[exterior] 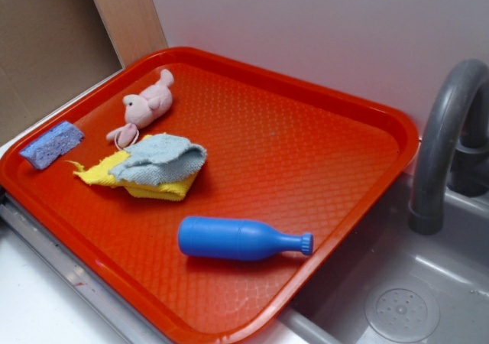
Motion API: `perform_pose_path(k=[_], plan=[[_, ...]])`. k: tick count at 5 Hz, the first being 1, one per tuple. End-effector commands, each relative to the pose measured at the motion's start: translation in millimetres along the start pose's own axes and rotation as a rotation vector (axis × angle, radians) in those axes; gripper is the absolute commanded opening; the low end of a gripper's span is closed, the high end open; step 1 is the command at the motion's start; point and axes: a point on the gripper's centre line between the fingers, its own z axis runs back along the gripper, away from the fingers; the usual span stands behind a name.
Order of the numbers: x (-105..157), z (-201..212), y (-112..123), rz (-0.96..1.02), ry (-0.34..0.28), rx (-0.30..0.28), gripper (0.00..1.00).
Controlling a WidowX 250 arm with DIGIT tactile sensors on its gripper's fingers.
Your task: Grab the blue bottle.
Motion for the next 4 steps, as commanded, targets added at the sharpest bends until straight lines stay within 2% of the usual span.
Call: perform_pose_path(k=[1, 2, 3, 4], plan=[[29, 7, -66, -0.300, -0.139, 0.055, 1.00], [18, 4, -109, -0.514, -0.189, 0.060, 1.00], [10, -5, -147, -0.665, -0.200, 0.016, 1.00], [13, -19, -182, -0.756, -0.184, 0.004, 1.00]])
